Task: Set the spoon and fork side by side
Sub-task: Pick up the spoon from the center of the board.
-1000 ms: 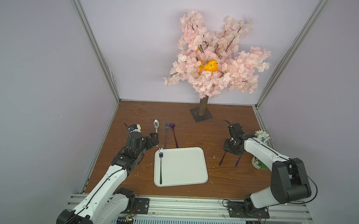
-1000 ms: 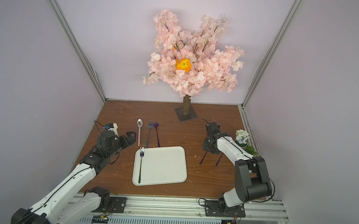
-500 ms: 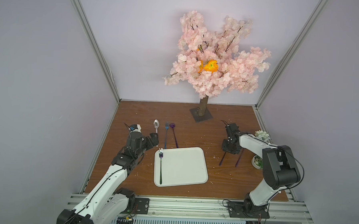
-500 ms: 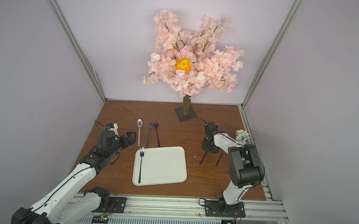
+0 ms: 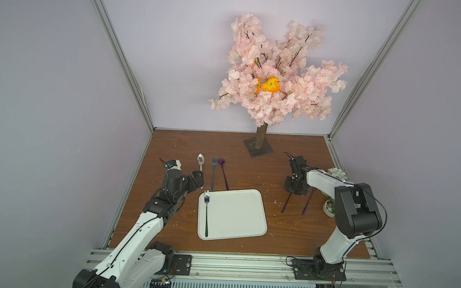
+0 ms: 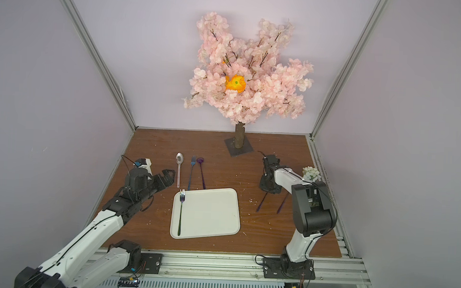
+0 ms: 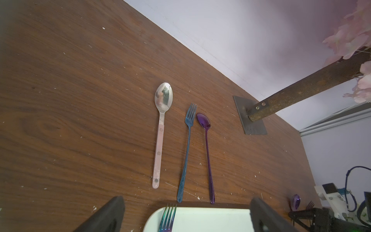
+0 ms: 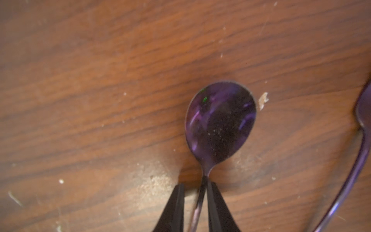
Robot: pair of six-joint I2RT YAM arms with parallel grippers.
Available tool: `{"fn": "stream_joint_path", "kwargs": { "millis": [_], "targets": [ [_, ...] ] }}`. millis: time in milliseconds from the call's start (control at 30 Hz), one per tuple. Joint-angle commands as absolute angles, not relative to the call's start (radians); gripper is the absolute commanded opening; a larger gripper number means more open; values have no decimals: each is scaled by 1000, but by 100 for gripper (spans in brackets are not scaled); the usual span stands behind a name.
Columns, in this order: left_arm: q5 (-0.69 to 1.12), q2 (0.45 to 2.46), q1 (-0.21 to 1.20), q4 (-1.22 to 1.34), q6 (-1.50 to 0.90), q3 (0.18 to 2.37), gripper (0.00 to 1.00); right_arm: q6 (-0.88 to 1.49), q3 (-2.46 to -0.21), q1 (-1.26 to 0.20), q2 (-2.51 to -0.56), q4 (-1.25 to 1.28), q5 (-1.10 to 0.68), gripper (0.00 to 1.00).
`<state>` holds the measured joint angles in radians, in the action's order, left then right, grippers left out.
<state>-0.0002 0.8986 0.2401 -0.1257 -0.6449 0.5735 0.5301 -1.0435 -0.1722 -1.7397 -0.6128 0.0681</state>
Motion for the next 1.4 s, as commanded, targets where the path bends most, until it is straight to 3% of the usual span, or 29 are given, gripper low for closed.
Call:
{"fn": "stream_joint_path", "kwargs": {
  "millis": [0,200,667,933,1100,1367],
  "targets": [
    [-5,889,230,-125,-623,564,100,522,-1014,-155,-1802,-548,115,17],
    [-22,876,230,-136,-620,567,99,507,-999,-155,-1787,-544,135,0],
    [-60,855,230,-149,-624,564,100,362,-1050,-196,-1650,-631,148,0],
    [-103,859,228,-151,-656,537,100,332,-1131,-255,-1602,-769,46,0],
    [-120,867,222,-171,-664,539,100,393,-1220,-365,-1596,-864,-5,0],
    [-228,815,207,-257,-680,560,100,705,-1311,-697,-1658,-779,-96,0]
  ]
}}
